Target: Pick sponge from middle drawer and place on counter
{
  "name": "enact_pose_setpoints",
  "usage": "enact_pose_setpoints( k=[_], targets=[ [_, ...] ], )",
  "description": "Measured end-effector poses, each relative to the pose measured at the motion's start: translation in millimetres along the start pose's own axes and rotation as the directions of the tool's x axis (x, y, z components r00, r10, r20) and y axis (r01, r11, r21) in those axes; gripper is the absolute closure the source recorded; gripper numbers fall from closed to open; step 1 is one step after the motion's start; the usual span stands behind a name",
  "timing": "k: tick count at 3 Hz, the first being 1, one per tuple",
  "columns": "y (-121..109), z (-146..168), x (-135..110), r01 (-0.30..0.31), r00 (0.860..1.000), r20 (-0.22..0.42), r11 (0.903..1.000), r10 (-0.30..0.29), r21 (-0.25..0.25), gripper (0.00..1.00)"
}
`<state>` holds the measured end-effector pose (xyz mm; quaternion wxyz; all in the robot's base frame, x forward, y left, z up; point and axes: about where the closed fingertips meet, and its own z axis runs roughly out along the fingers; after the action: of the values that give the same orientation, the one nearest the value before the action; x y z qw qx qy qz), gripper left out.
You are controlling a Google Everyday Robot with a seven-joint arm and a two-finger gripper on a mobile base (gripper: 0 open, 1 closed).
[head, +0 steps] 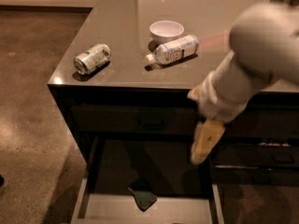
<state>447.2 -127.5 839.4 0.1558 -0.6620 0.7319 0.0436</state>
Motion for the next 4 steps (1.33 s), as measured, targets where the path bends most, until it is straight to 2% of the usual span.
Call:
enact_pose_setpoints(
  k=[1, 2, 3, 4],
  targets=[
    [39, 75, 3, -0.013, 0.998, 0.057, 0.9988, 0.016, -0.046, 0.0],
    [53, 102, 7, -0.014, 0.998, 0.057, 0.9989, 0.017, -0.045, 0.0],
    [44, 126, 4, 0.027, 0.999, 0.036, 0.9963, -0.024, -0.082, 0.0],
    [34, 201, 13, 0.087, 0.996, 0.01, 0.9833, -0.087, -0.159, 0.0]
  ],
)
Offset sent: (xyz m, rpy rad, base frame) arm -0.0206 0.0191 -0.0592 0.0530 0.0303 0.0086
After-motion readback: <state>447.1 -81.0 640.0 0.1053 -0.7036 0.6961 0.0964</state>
